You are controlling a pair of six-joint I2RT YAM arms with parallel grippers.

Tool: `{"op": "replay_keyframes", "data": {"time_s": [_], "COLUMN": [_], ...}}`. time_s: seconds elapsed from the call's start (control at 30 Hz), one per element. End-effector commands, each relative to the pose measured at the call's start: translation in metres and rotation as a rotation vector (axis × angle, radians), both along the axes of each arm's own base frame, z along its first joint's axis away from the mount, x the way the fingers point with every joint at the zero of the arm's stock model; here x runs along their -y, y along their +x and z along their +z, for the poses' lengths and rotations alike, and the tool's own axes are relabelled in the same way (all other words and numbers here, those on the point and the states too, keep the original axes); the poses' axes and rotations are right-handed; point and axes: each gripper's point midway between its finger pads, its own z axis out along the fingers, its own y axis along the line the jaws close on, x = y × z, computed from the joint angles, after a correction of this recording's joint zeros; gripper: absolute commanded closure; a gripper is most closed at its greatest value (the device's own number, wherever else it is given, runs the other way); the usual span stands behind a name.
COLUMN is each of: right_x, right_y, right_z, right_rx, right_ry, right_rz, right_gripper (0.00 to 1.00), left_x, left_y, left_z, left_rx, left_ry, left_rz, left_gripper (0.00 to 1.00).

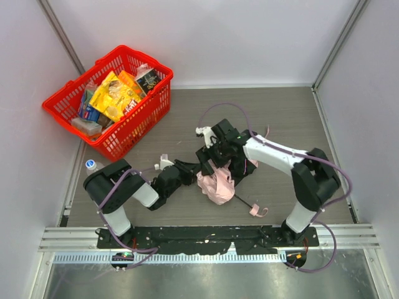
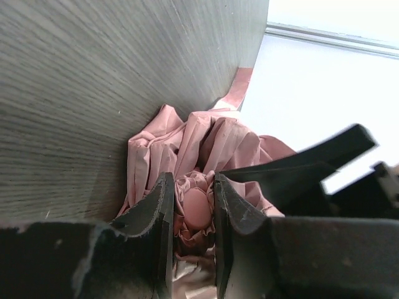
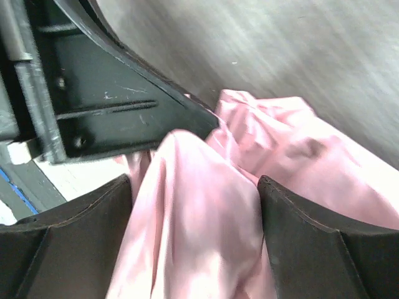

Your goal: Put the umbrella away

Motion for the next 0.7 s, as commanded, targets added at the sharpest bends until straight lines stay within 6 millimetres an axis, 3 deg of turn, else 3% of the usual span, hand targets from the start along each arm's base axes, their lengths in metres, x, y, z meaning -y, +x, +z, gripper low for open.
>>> {"op": "replay_keyframes", "data": {"time_s": [0.0, 0.03, 0.13, 0.3, 0.4, 0.43, 0.53, 0.57, 0.67], "right_x": [0.018, 0.022, 0.033, 0.063, 0.083, 0.082, 0.089, 0.08, 0.049], "right_y": [0.014, 0.01, 0.01, 0.025, 0.038, 0.042, 0.057, 0.055, 0.05], "right_z": [0.073, 0.077, 0.117, 0.16, 0.155, 0.158, 0.145, 0.139, 0.148], "right_rx": [0.125, 0.112, 0.14, 0.155, 0.183, 0.199, 0.172, 0.16, 0.162], "right_ry": [0.09, 0.101, 0.167, 0.26, 0.253, 0.274, 0.254, 0.244, 0.305], "right_rz": [-0.176, -0.204, -0.314, -0.595, -0.771, -0.781, -1.026, -1.041, -1.085], "right_gripper": [0.18, 0.18, 0.17, 0.19, 0.34, 0.37, 0.32, 0.3, 0.25], "left_x": [-0.003, -0.005, -0.005, -0.005, -0.003, -0.003, -0.001, -0.001, -0.002], "left_y": [-0.021, -0.02, -0.022, -0.021, -0.02, -0.019, -0.019, -0.019, -0.015], "left_z": [-0.025, -0.025, -0.027, -0.024, -0.02, -0.019, -0.013, -0.013, -0.001], "left_rx": [-0.032, -0.027, -0.024, -0.007, 0.004, 0.009, 0.05, 0.063, 0.151], "left_ry": [0.103, 0.104, 0.113, 0.127, 0.124, 0.127, 0.15, 0.158, 0.172], "left_rz": [-0.07, -0.066, -0.07, -0.077, -0.082, -0.084, -0.103, -0.11, -0.11], "left_gripper": [1.0, 1.0, 1.0, 1.0, 1.0, 1.0, 1.0, 1.0, 1.0]}}
